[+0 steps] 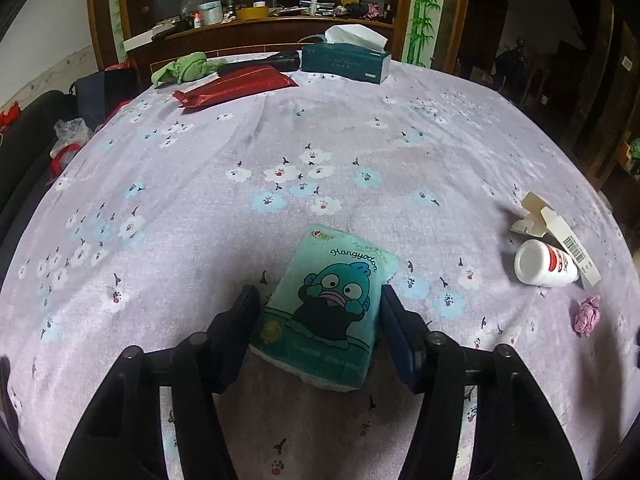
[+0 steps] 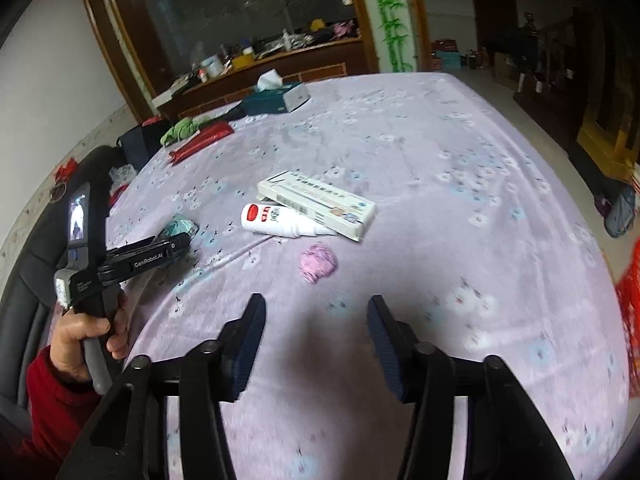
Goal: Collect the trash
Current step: 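Grasp the teal tissue pack with left tool while right tool grasps pink crumpled paper, then hold the tissue pack and pink paper lifted above the table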
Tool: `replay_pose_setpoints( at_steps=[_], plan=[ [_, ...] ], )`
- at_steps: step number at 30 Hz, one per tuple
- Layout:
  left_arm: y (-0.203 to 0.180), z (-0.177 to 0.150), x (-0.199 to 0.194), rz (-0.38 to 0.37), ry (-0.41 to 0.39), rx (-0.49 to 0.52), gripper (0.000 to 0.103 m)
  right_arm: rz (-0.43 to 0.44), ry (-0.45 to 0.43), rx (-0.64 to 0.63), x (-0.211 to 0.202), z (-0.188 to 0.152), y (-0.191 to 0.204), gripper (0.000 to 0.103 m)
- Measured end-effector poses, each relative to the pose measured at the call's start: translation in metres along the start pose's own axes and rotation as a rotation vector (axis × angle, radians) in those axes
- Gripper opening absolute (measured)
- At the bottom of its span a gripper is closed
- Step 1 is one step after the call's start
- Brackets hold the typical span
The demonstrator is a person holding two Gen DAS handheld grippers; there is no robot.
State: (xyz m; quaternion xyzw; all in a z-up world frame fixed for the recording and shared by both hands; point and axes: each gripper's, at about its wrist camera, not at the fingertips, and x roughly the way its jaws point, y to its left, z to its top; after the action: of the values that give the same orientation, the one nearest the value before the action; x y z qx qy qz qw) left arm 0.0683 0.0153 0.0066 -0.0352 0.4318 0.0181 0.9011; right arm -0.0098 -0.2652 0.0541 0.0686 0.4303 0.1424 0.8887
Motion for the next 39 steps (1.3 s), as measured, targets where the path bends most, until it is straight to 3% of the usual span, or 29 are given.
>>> replay_pose_setpoints(
  at_steps=[3,8,11,14,21,28,39],
  plan=[
    [0.005,0.000,-0.002,-0.016,-0.010,-0.023,0.047,-0.007,0.026,0.001,0.025,0.008,0.004,0.048],
    [0.002,0.000,-0.008,-0.020,-0.037,-0.017,0.045,-0.057,0.048,0.007,0.059,0.018,0.006,0.046],
    [-0.002,0.000,-0.016,-0.028,-0.075,-0.004,0.045,-0.086,0.065,0.007,0.072,0.022,0.004,0.032],
    [-0.004,0.001,-0.025,-0.040,-0.120,0.005,0.045,-0.070,0.072,0.020,0.076,0.021,0.004,0.028],
    [-0.012,0.002,-0.048,-0.054,-0.202,0.032,0.045,-0.099,0.008,-0.004,0.051,0.007,0.012,0.028],
    [-0.040,-0.011,-0.092,-0.128,-0.234,0.077,0.045,-0.150,-0.090,-0.018,0.000,-0.013,0.011,0.028],
    [-0.104,-0.050,-0.124,-0.230,-0.227,0.187,0.045,-0.137,-0.155,0.027,-0.040,-0.035,0.000,0.028]
  ],
)
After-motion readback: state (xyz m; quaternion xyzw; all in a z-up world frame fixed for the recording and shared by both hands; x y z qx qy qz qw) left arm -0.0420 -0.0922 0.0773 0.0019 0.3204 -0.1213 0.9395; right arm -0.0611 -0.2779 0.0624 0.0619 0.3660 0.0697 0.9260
